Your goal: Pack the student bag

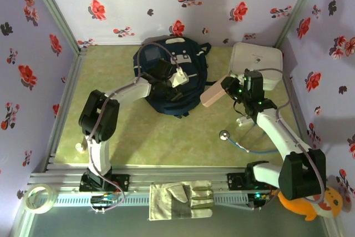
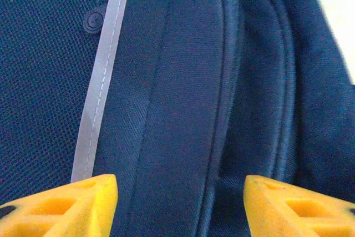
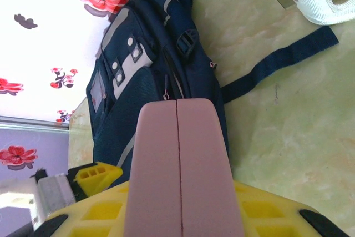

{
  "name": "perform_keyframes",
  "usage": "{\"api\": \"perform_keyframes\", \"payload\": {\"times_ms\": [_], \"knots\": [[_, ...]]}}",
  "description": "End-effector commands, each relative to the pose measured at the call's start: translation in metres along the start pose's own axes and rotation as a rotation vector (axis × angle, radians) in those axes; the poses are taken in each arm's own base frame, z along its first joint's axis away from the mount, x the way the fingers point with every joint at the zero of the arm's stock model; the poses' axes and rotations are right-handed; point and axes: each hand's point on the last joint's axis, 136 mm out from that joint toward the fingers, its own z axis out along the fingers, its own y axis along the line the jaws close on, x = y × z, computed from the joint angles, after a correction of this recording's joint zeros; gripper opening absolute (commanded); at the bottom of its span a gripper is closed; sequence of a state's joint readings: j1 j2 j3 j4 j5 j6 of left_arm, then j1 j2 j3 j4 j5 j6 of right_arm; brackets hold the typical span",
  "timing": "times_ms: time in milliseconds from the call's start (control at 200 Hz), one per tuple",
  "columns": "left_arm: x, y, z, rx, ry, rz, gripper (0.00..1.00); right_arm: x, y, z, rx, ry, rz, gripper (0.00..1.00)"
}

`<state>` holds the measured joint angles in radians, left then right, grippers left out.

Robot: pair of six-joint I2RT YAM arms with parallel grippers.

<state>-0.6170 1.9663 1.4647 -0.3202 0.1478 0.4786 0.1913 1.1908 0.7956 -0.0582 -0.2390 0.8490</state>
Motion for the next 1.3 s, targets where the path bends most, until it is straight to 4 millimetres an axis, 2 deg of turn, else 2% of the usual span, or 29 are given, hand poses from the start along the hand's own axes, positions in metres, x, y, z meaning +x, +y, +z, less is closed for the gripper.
{"api": "perform_keyframes", "payload": {"times_ms": [0,100,245,465,610,795,895,1035,1145,1200,1295], "knots": [[0.008,0.009,0.007,-0.025,0.066,0.052,0.55,-0.006,0.006,-0.006,-0.035,-0.035,0.02,0.31],[0.007,0.017,0.008,-0.061,0.076,0.056,0.42,-0.006,0.01,-0.006,-0.053,-0.032,0.027,0.31],[-0.011,0.024,-0.006,-0.098,0.015,0.046,0.24,-0.006,0.012,-0.007,-0.064,-0.031,0.038,0.31],[-0.052,0.035,-0.056,-0.164,-0.131,-0.041,0.0,-0.005,0.014,-0.01,-0.09,-0.041,0.043,0.31],[-0.082,0.038,-0.098,-0.2,-0.264,-0.116,0.0,-0.007,0.022,-0.015,-0.139,-0.061,0.04,0.31],[-0.124,0.037,-0.156,-0.227,-0.464,-0.221,0.0,-0.009,0.045,-0.021,-0.267,-0.072,0.062,0.32],[-0.145,0.037,-0.179,-0.232,-0.547,-0.291,0.0,-0.006,0.057,-0.018,-0.321,-0.065,0.09,0.33],[-0.163,0.035,-0.191,-0.219,-0.592,-0.37,0.0,0.005,0.077,-0.007,-0.372,-0.06,0.108,0.33],[-0.178,0.028,-0.199,-0.22,-0.617,-0.37,0.0,0.021,0.09,0.01,-0.353,-0.051,0.105,0.33],[-0.184,0.028,-0.205,-0.224,-0.632,-0.376,0.0,0.027,0.091,0.022,-0.328,-0.049,0.121,0.32],[-0.189,0.031,-0.214,-0.217,-0.658,-0.441,0.0,0.026,0.084,0.043,-0.291,-0.083,0.194,0.32]]}}
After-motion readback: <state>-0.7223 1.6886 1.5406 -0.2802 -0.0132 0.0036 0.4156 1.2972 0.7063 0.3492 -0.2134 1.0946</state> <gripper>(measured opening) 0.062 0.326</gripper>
